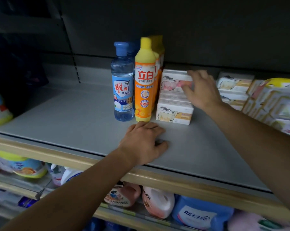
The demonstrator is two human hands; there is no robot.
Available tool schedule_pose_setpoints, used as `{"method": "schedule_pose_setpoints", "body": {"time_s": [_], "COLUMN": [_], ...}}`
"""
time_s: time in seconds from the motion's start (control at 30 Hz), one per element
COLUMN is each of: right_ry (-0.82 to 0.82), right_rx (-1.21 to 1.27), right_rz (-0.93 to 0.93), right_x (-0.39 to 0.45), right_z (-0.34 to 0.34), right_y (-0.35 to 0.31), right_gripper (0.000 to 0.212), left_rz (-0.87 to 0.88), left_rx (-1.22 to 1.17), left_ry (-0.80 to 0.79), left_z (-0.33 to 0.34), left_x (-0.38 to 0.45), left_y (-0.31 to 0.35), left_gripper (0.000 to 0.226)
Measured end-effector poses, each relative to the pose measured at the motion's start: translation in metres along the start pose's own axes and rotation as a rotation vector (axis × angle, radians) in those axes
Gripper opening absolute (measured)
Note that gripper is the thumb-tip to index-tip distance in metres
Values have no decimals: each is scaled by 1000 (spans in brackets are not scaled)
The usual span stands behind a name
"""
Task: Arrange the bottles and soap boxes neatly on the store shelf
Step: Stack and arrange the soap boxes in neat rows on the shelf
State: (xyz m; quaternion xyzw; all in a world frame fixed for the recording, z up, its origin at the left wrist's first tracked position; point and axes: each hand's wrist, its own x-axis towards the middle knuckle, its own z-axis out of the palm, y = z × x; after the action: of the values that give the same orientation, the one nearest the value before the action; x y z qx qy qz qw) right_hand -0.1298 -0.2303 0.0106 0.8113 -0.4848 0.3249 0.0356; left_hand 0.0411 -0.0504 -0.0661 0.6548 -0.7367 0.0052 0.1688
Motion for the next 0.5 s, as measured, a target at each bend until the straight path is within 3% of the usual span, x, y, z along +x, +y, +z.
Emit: {"method": "schedule_pose_setpoints", "body": {"time_s": [0.27, 0.5], "right_ry": [-226, -412], "right_rx": [-66, -153], "right_rz": [122, 233], "right_x": [-118, -167], "right_z": [-45, -70], "right_y": [48, 91], "right_gripper": [56, 57], "left_rz": [20, 88], "left_rx": [-37, -307], "left_ry": [26, 104], "left_z": [-9, -17], "left_x": [-4, 12], "left_y": [8, 53], "left_gripper": [46, 37]}}
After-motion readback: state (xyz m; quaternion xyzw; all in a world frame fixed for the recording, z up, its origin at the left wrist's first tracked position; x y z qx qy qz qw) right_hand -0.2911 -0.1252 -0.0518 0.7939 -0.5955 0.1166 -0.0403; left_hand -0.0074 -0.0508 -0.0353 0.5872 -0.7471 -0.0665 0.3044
